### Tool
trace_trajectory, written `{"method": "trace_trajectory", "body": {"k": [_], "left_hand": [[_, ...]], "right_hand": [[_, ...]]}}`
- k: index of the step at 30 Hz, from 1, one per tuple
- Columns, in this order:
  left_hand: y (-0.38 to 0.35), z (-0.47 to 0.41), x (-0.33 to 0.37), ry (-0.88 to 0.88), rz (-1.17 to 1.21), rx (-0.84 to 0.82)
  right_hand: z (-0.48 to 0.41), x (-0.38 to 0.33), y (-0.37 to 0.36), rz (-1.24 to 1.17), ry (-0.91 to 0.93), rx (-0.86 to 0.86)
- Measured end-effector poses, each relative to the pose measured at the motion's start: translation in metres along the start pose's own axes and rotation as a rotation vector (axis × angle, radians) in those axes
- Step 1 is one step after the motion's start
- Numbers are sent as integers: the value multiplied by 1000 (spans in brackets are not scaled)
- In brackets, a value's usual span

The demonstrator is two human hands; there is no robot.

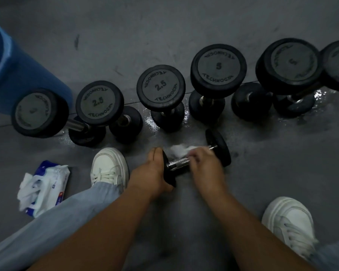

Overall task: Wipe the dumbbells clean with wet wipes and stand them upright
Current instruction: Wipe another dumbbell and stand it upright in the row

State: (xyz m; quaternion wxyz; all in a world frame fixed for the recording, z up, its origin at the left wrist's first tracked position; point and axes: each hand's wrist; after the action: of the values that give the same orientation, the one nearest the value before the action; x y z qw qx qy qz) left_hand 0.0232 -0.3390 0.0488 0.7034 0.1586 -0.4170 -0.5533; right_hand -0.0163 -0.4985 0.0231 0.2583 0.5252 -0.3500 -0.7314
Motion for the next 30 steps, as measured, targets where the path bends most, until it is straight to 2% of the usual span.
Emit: {"method": "trace_trajectory", "body": {"k": [1,2,5,6,9,11,13,15,16,17,20,22,27,30], "left_hand": [[1,0,0,0,-4,-1],[1,0,1,-1,-7,-7],[2,1,3,-13,-11,1],[2,2,3,-16,-14,5],[2,2,2,-7,-19,-6],[2,0,1,3,-19,-12],[3,0,2,6,-10,-9],[3,0,2,-4,-13,-2],[3,0,1,-5,-15,0],[2,1,1,-2,-16,-3],[0,1,0,-9,-6,4],[1,1,2,-6,5,1],[1,1,0,-14,-3,12],[-1,2,-2,-7,3,4]], "right_hand": [[-3,4,8,31,-133,42],[-5,8,11,67,-188,-1],[6,0,7,304,-99,-298],[12,-1,4,332,-109,-289],[19,0,10,160,-190,9],[20,0,6,17,-300,124],[27,1,-9,-249,-583,106],[29,-7,-21,-893,-1075,-13],[27,-9,-24,-1215,-1263,-66],[23,-7,-24,-1423,-1319,-85],[1,-1,-7,-1674,-1210,-19],[2,-1,8,-1784,-1221,32],[6,9,4,-1788,-1319,67],[-5,5,11,-1811,-1229,141]]}}
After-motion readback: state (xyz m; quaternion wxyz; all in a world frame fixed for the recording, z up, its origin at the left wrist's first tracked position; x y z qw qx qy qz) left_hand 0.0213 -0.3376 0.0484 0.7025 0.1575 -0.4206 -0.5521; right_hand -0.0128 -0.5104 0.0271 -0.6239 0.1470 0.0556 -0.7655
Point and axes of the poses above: each hand's wrist, its own z-axis away from the middle knuckle, its own y-axis out of the back of the hand, x = y × z, and after that the axes turned 15 degrees about z, right-handed
